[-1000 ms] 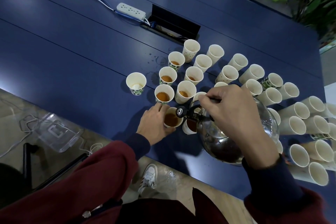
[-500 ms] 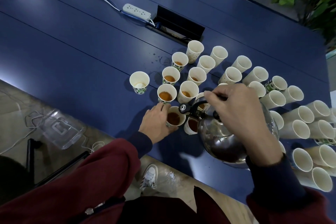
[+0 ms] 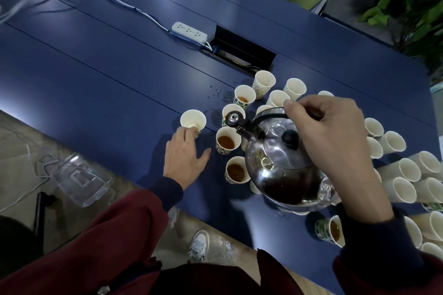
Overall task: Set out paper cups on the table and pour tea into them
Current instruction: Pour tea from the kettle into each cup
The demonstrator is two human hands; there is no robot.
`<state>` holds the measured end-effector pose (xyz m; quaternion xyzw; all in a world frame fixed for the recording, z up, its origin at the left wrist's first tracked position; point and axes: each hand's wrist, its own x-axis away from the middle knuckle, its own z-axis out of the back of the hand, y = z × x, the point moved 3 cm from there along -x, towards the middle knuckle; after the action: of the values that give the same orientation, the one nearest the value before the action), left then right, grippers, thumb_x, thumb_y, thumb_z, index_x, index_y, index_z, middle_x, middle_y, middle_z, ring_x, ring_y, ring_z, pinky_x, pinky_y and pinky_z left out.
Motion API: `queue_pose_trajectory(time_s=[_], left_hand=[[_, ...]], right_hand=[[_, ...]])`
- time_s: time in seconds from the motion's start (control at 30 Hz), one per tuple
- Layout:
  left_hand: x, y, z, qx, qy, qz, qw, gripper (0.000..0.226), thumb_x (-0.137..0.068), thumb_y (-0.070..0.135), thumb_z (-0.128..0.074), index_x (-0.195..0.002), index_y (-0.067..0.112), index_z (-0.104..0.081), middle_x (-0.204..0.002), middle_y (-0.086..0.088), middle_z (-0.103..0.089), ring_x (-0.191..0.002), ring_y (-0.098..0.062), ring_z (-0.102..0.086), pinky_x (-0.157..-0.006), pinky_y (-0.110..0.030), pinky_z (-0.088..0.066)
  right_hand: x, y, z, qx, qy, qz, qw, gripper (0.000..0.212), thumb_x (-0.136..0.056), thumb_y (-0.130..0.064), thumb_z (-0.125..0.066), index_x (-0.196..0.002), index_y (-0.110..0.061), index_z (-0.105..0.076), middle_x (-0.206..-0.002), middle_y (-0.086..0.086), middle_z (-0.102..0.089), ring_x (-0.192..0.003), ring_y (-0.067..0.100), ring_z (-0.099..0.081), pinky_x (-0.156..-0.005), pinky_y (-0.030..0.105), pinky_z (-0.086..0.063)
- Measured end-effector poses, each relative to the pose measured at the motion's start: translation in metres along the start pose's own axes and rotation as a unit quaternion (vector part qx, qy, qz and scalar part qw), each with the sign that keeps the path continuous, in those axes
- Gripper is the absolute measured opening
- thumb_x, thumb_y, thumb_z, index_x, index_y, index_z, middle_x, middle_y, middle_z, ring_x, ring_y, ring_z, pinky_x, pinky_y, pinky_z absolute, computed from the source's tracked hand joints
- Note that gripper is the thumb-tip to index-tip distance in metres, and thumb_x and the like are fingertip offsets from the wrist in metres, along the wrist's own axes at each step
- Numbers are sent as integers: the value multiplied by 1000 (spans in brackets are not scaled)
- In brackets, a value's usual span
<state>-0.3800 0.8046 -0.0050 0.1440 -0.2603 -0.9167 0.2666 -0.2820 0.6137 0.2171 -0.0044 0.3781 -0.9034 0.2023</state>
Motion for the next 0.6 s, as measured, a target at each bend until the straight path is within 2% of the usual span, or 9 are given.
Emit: queue_pose_trajectory(time_s=[0.1,0.27,0.37,0.5,0.6], left_hand=[[-22,-15,10,-12,6,29,999,67,-74,38,-81,-125,5,-53,-117,-12,-54,-105,-33,-54,-82,-46,-44],[-57,-30,7,-19,-90,44,995,97,-73,49,-81,-146,7,-33,-137,-11,-44,-123,-31,-47,-98,-45,-40],[-71,-36,0,-14,-119,30,992,88,-77,40,-76,-147,8,-33,-137,-12,-45,-122,-33,-48,-96,-45,-41],[-83,-42,-4,5,-134,5,991,66,-76,36,-72,-133,11,-49,-123,-10,-54,-109,-31,-52,-88,-43,-42],[-78,-39,-10,46,-150,-37,987,68,-71,38,-74,-131,12,-53,-117,-8,-56,-103,-32,-55,-84,-41,-43]], right_hand=[[-14,-17,-16,-14,-20,-2,1000,33,-94,-33,-64,-66,-16,-68,-47,-10,-51,-52,8,-48,-52,16,-37],[-38,-39,-44,7,-29,11,999,33,-93,-34,-67,-64,-16,-68,-51,-3,-57,-55,15,-53,-54,18,-38],[-46,-48,-60,16,-34,5,999,28,-92,-31,-68,-70,-16,-73,-60,2,-66,-66,17,-60,-58,20,-41],[-54,-53,-80,28,-63,-16,997,14,-91,-32,-69,-82,-24,-76,-68,-8,-72,-70,8,-65,-61,16,-45],[-59,-54,-88,58,-67,-26,996,12,-91,-33,-69,-82,-26,-75,-67,-7,-72,-70,8,-65,-63,18,-46]])
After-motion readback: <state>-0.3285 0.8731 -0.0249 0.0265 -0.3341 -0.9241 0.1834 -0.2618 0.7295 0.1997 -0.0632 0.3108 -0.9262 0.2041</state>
